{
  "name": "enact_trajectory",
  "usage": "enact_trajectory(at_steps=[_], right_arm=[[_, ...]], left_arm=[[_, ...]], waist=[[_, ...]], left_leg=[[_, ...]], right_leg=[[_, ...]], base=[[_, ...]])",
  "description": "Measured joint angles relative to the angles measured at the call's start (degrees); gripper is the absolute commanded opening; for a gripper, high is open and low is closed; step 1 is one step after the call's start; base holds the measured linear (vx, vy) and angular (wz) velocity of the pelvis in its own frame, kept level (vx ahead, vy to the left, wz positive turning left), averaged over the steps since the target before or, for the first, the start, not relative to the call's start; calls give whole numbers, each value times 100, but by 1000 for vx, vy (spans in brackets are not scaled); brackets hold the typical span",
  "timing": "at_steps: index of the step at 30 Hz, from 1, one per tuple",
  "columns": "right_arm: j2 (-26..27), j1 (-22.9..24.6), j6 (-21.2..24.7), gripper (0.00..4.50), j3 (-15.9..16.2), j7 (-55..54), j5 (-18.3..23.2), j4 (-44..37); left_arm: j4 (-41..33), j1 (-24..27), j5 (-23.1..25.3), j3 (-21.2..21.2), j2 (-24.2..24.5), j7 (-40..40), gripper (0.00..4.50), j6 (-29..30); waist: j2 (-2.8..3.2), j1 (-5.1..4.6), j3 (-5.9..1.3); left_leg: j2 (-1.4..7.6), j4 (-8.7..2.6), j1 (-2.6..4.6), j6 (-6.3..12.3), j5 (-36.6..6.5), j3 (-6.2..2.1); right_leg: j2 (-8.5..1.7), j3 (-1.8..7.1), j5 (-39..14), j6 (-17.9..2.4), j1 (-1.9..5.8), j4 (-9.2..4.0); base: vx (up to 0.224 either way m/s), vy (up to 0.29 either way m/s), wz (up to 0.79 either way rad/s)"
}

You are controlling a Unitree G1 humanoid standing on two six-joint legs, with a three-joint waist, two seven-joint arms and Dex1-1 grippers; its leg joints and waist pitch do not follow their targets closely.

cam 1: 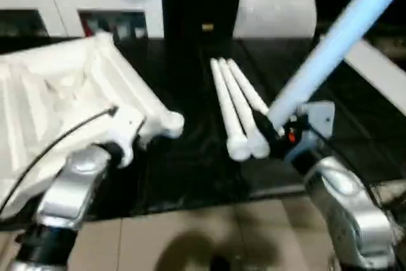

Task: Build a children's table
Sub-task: Move to table

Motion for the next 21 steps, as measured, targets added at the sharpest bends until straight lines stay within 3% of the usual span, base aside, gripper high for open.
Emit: enact_trajectory(at_steps=[1,2,3,4,5,6,7,8,9,10,11,14,18,21], right_arm=[[-5,67,2,195,-4,0,0,1],[-12,101,6,195,-7,0,0,5],[-64,135,8,195,-46,-3,-2,13],[-75,63,12,195,-53,-2,-2,18],[-37,-2,9,195,-36,0,1,15],[-18,13,11,195,-19,0,0,14],[-29,30,12,195,-18,0,0,13],[-39,50,13,195,-22,-3,-2,13],[-37,61,20,195,-12,0,-1,14],[-41,60,20,195,-17,-1,-2,13],[-46,52,20,195,-14,0,-2,13],[-33,52,70,195,2,-8,-1,13],[35,42,148,195,43,-60,3,10],[55,43,195,195,56,-141,-21,-18]], left_arm=[[-3,-41,1,12,-8,5,349,-13],[6,-62,4,19,-29,9,349,-52],[5,-37,4,-4,-143,8,349,-86],[-7,-7,4,-4,-139,9,349,-114],[38,3,9,20,-106,20,349,-112],[55,-4,7,39,-89,38,349,-112],[53,-25,3,51,-92,54,349,-111],[46,-43,-4,53,-95,63,349,-112],[7,-21,-40,104,-113,85,349,-120],[-29,4,-51,135,-139,105,349,-130],[-80,30,-59,167,-140,121,349,-145],[-283,196,-166,434,-234,218,349,-233],[-807,379,-413,877,-676,665,349,-245],[-1544,787,-421,1083,-1046,1170,349,-192]], waist=[[-107,-12,0],[-279,-31,3],[-309,-15,2],[-266,19,-33],[-173,4,-58],[-114,-5,-62],[-118,-34,-64],[-149,-68,-62],[-264,-57,-60],[-276,-13,-61],[-273,33,-63],[-233,103,-77],[-262,204,-95],[-272,245,-102]], left_leg=[[-51,-6,55,-92,36,74],[-149,21,150,-149,58,118],[-199,137,223,-105,16,144],[-203,129,155,9,-48,137],[-183,87,21,63,-72,39],[-103,0,-44,62,-37,-46],[-54,-49,-60,-18,24,-69],[-51,-44,-54,-158,110,-45],[-159,-40,18,-194,110,52],[-221,-46,36,-193,102,82],[-221,-75,36,-182,104,106],[-165,-198,-51,-148,163,72],[-192,-183,-79,-159,144,62],[-196,-208,-94,-136,133,67]], right_leg=[[-6,278,39,-80,-82,216],[-3,482,122,-242,-107,346],[64,522,158,-343,-147,325],[63,473,155,-346,-143,273],[57,303,157,-344,-146,127],[90,167,169,-319,-111,-73],[115,194,192,-302,-122,-76],[117,270,238,-337,-145,2],[79,407,423,-602,-157,78],[70,438,437,-609,-171,89],[69,437,436,-607,-187,63],[82,346,469,-562,-176,-144],[65,389,535,-613,-195,-100],[68,400,511,-619,-236,-77]], base=[[172,66,-24],[87,-26,0],[0,0,0],[0,0,0],[90,20,-30],[116,11,-24],[116,11,-24],[0,0,0],[38,13,24],[38,13,24],[0,0,0],[0,0,0],[56,11,10],[40,1,4]])
